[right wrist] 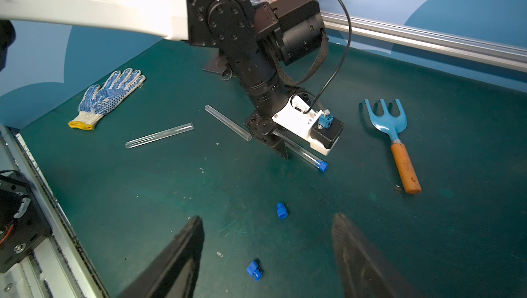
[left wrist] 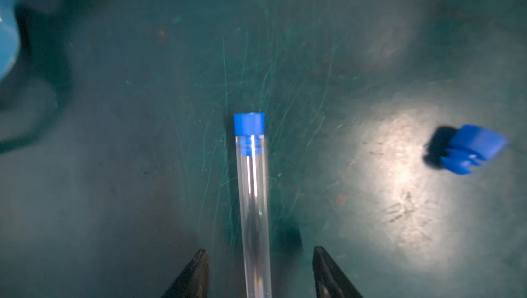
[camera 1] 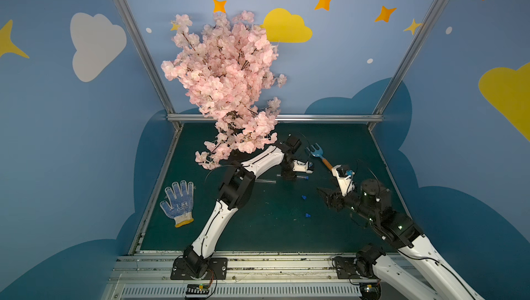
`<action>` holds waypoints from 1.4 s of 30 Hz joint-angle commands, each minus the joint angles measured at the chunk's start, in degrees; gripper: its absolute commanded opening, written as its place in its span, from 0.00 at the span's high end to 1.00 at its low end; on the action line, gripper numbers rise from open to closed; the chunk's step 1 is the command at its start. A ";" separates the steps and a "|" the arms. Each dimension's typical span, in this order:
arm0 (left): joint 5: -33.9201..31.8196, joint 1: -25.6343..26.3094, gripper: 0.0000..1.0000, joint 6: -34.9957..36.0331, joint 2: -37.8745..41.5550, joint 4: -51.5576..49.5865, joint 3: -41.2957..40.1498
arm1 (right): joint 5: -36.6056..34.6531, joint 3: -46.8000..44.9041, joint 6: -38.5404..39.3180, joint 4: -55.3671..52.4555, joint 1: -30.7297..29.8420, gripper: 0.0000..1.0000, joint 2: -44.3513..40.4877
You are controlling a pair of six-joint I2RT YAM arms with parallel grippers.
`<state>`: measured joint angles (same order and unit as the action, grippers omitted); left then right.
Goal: Insert stoppers into test tubes
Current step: Place the test tube at the center of the board, then pick up the test tube at the center of the board.
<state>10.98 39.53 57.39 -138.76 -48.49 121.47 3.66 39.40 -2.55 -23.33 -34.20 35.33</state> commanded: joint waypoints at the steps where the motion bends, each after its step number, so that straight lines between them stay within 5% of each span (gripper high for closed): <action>1: 1.97 1.00 0.40 1.25 5.34 -0.17 -1.74 | -0.50 -0.55 0.10 -0.84 0.29 0.28 -0.92; 12: -5.17 9.00 0.41 -12.19 33.66 24.47 -37.17 | -2.86 -3.46 -3.52 0.23 0.35 0.28 -2.48; 22: -19.92 13.29 0.46 -40.68 57.09 39.06 -66.96 | -2.19 -3.98 -6.99 3.26 0.28 0.30 3.84; 30: -31.39 11.63 0.46 -51.17 66.63 30.07 -74.15 | -1.88 -1.89 -6.91 4.50 0.30 0.31 8.01; 42: -24.08 -3.70 0.46 -48.81 68.53 15.13 -76.98 | -2.60 -2.25 -5.40 4.89 0.31 0.31 6.86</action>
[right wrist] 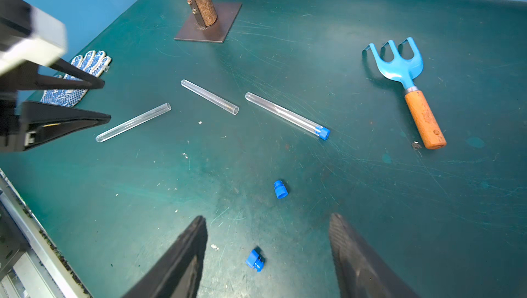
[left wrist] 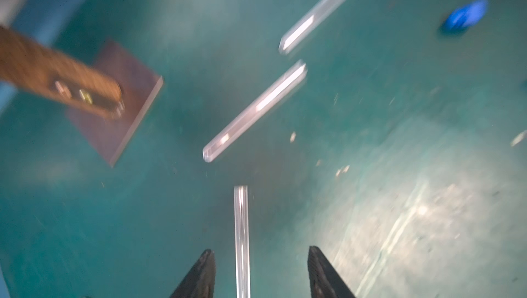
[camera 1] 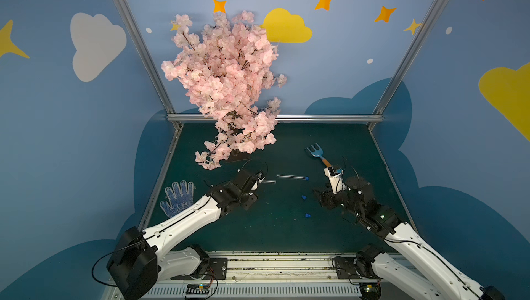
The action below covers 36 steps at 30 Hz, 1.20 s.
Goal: Insert stoppers into test tubes
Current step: Pick up the test tube at the center of the board.
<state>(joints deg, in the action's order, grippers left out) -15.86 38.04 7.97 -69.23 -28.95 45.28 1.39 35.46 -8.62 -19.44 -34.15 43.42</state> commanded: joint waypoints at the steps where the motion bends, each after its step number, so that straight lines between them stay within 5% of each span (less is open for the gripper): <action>1: 3.10 -3.40 0.46 1.15 -1.95 -4.57 -0.99 | -0.33 1.55 0.78 0.94 0.30 0.31 -1.61; 19: 9.45 -13.42 0.48 4.36 -15.87 -6.10 1.75 | 0.67 0.05 1.70 1.33 0.26 0.31 -4.80; 36: 12.96 -16.67 0.67 8.72 -22.04 -8.40 5.24 | 1.16 -0.13 1.69 1.34 0.26 0.31 -5.48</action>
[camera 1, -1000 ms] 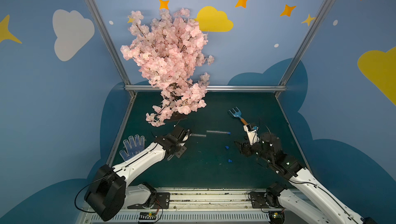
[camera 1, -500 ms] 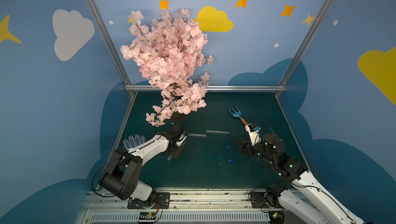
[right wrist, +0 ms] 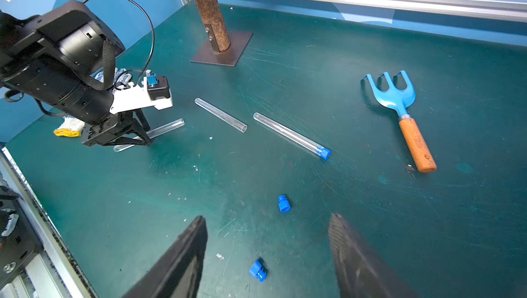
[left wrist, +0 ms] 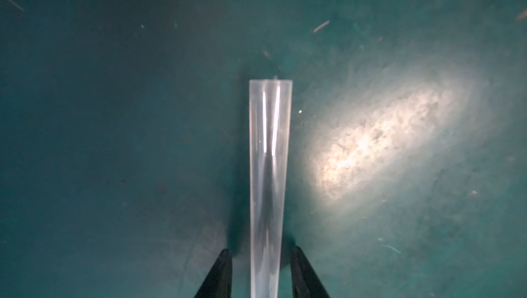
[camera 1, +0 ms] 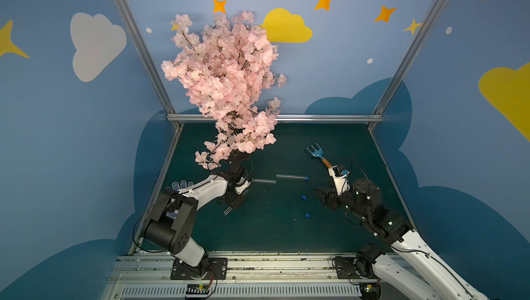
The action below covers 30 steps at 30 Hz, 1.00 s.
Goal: Insert stoppers into test tubes
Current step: Pick up the test tube at the center of the board.
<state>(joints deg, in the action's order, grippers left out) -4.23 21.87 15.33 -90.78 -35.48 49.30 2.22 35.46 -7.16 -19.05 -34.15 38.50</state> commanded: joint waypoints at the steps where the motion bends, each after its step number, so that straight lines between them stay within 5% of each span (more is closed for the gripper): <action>1: 1.33 -0.52 0.69 1.37 -0.62 -1.89 1.28 | 0.33 -0.17 0.25 0.94 0.30 0.31 -0.54; 19: 2.73 -0.75 0.92 4.76 -1.54 -3.71 1.67 | 0.33 0.01 -0.43 -0.20 0.25 0.32 -0.54; 30: 8.97 3.12 0.96 11.24 11.48 -3.55 -0.58 | 5.11 1.10 -12.10 -1.79 0.19 0.35 4.48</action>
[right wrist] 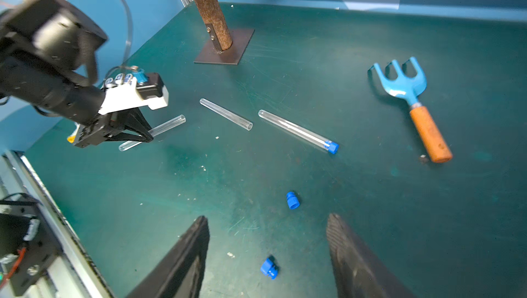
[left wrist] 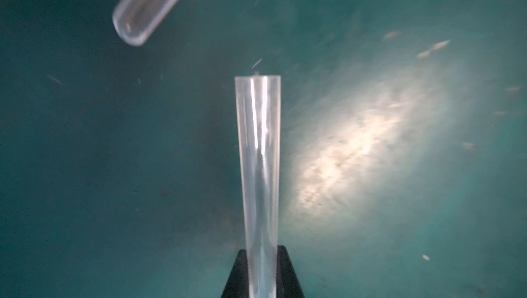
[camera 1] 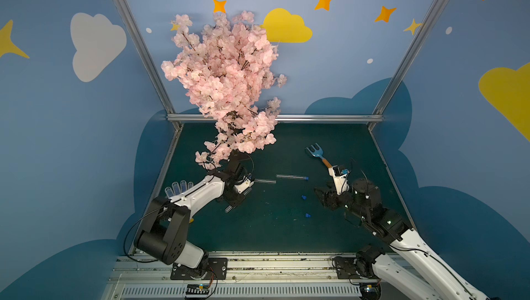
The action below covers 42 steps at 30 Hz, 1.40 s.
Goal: Insert stoppers into test tubes
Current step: Pick up the test tube at the center of the board.
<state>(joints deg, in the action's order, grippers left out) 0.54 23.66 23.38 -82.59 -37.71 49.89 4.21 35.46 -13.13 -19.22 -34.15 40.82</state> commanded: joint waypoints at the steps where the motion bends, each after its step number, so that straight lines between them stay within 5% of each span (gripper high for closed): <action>1: 5.46 2.02 0.96 4.38 4.54 -1.51 -1.47 | 4.62 1.17 -8.08 -1.24 0.21 0.36 3.02; 5: 9.90 4.99 0.97 7.54 9.52 0.20 -3.40 | 13.50 2.06 -17.73 1.98 0.13 0.36 7.82; 13: 15.37 11.49 0.97 12.53 12.44 4.38 -2.55 | 31.20 10.07 -23.75 3.82 -0.72 0.29 22.18; 23: 15.89 14.64 0.98 15.81 9.91 7.13 0.55 | 35.40 14.09 -24.91 5.30 -3.68 0.28 32.96; 42: 15.95 15.80 0.98 15.91 8.71 9.57 0.76 | 39.42 17.71 -26.16 7.62 -7.60 0.52 42.59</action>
<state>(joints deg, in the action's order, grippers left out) 15.09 39.29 38.65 -73.52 -28.75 49.41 42.61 51.57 -39.29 -12.40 -41.30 82.63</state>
